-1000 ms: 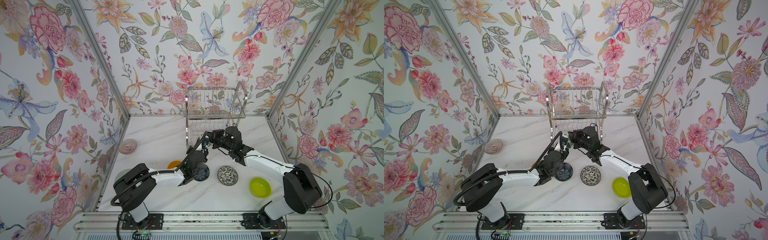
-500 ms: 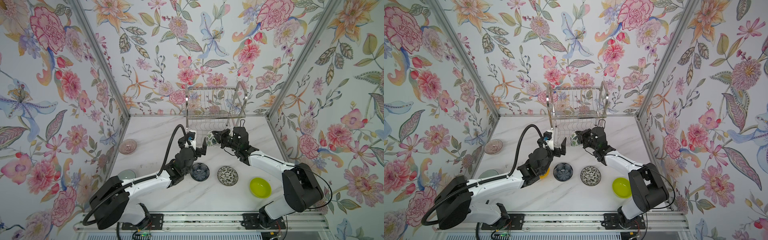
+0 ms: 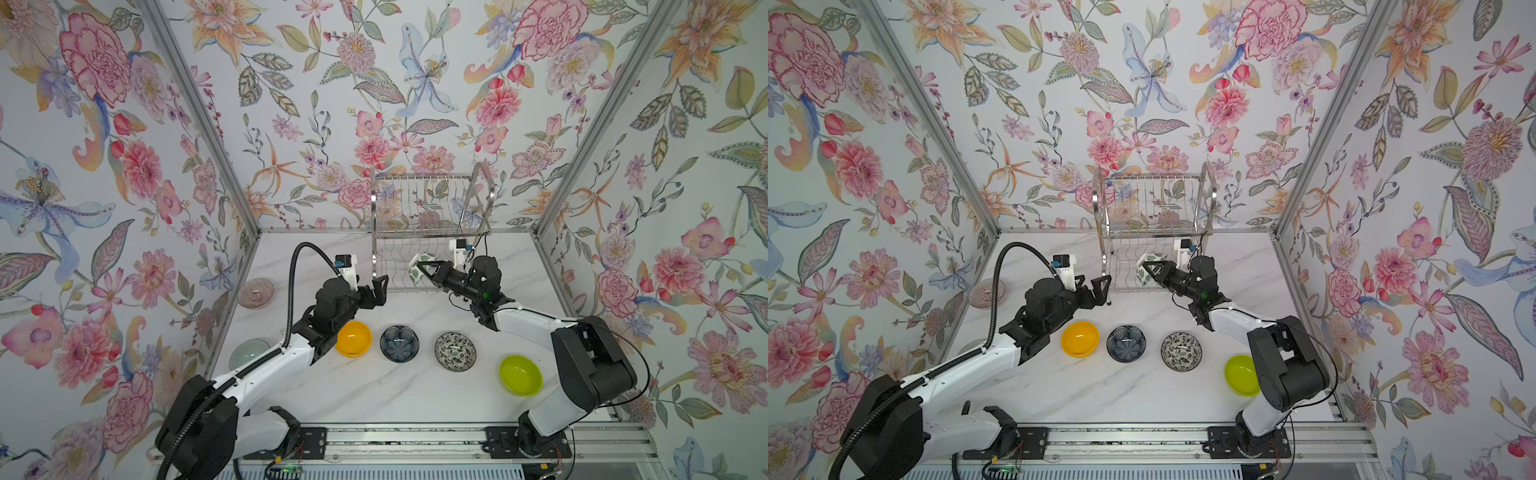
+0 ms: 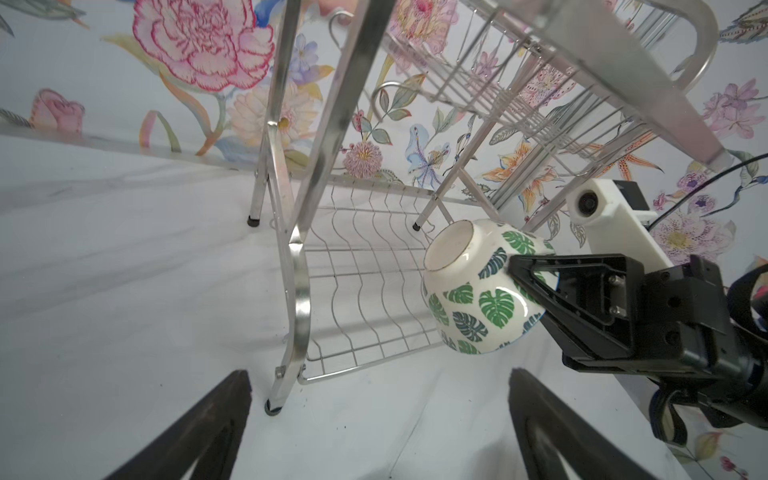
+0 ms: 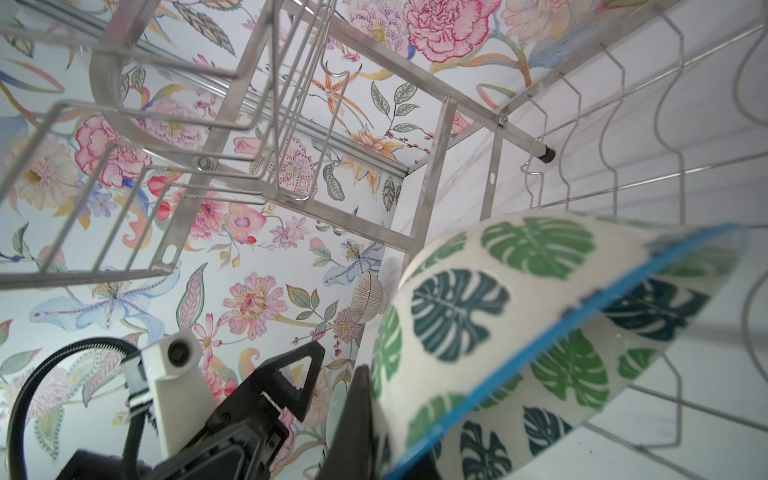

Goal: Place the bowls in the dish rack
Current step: 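Carry the leaf bowl into the rack with the right gripper while the left withdraws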

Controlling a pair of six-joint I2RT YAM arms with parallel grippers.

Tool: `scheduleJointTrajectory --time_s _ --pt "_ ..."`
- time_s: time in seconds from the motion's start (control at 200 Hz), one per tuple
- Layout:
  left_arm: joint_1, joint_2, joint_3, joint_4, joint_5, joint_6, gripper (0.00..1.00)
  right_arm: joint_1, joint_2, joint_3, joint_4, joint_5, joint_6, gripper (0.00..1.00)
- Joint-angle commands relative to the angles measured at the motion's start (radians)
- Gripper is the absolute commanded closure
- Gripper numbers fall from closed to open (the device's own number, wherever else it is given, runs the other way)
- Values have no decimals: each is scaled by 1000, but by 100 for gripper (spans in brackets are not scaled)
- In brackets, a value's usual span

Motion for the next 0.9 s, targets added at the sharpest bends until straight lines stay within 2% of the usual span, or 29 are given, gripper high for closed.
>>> scheduleJointTrajectory --time_s 0.0,0.225,0.345,0.435,0.571,0.891 --pt "121 10 38 -74 201 -100 1 4 15 14 116 -55 -138 100" --pt "275 115 113 -71 421 -196 1 -14 79 79 150 -104 -190 100" --pt "300 186 164 -46 490 -247 1 -24 127 125 169 -116 -172 100" --pt "309 227 183 13 532 -301 1 -32 179 155 228 -129 -110 100" --pt "311 275 200 84 558 -356 1 -40 261 210 307 -146 -35 100" --pt "310 314 211 128 553 -396 1 -46 398 323 386 -132 79 100"
